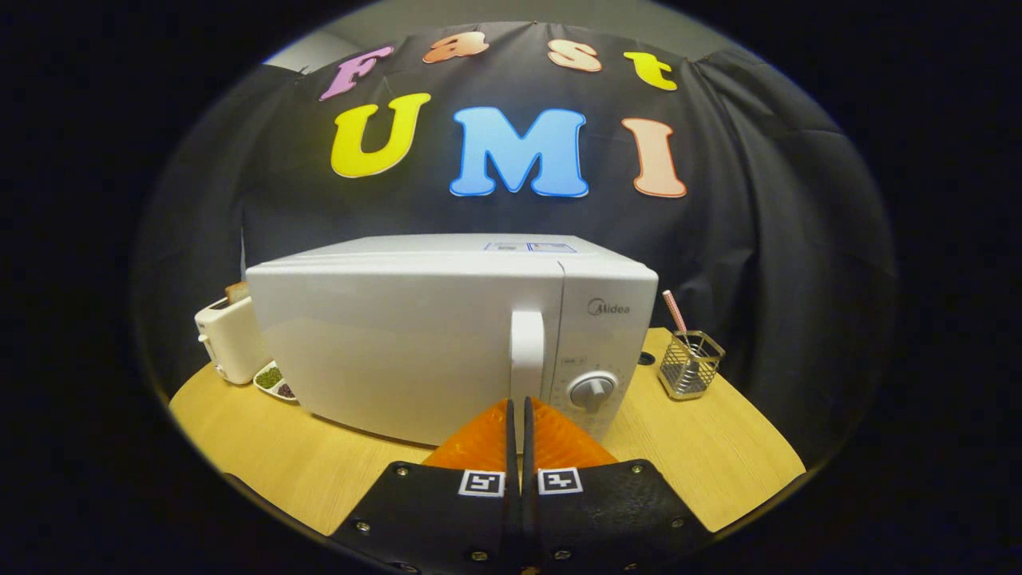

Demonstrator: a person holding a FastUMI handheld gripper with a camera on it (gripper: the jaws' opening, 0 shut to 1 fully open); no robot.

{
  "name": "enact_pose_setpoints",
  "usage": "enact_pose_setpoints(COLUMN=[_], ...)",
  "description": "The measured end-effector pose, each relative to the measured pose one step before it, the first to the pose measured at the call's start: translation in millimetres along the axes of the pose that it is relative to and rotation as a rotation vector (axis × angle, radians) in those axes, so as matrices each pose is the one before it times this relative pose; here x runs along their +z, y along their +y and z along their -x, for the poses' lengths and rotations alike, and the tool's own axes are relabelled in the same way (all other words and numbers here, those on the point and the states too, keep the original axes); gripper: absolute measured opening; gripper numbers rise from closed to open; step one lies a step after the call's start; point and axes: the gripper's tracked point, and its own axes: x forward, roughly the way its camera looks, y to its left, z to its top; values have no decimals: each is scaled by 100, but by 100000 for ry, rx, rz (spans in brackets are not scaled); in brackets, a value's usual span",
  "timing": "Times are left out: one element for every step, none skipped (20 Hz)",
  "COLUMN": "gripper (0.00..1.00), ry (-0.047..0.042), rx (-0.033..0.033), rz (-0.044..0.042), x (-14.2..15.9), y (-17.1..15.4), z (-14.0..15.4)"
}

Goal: Open the microwave, put the food inside, and close the microwave door.

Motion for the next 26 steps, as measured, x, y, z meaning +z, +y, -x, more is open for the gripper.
enact_pose_setpoints(gripper=[3, 33, 42, 53, 54, 54, 54, 54, 54, 55, 55, 55, 55, 55, 54, 33, 26, 20, 13, 10, 10, 10, 10, 10, 10, 9], ry=[-721, -985, -1332, -1149, -1049, -1722, -2171, -2016, -991, -988, -492, 208, -565, -1013, -197, -1196, 715, 1385, 2599, 1147, 1220, -789, -2369, -5, 619, 2146], rx=[-936, -676, -529, 118, -69, 253, -310, 726, 647, 11, -811, -678, -879, 257, 4471, -2196, -1350, -286, 872, 1349, 830, 56, 501, 410, 9, -577], rz=[-2473, -2131, -1192, -195, 65, -226, 254, 196, 921, 1526, 1861, 1767, 519, 470, 756, 2110, -1212, -3181, -4440, -2550, 1331, 2805, 3389, 1055, -1674, -793], x=[-46, 228, -70, 119, 53, 423, 444, 463, 57, 118, 52, -30, 99, 201, -226, -104, 78, 167, -390, 76, -271, -340, -325, -64, -205, -512], y=[-487, 11, 18, 14, -6, 85, -37, 214, 253, 14, -75, -70, -125, 137, 1085, -242, -136, -63, -28, 207, 271, 192, 312, 305, 162, 248], z=[-347, -81, -78, -355, -503, -418, -384, -265, -365, -289, -346, -450, -514, -640, -297, -427, 567, -136, -168, 345, 705, 1669, 1550, 1113, 1167, 709])
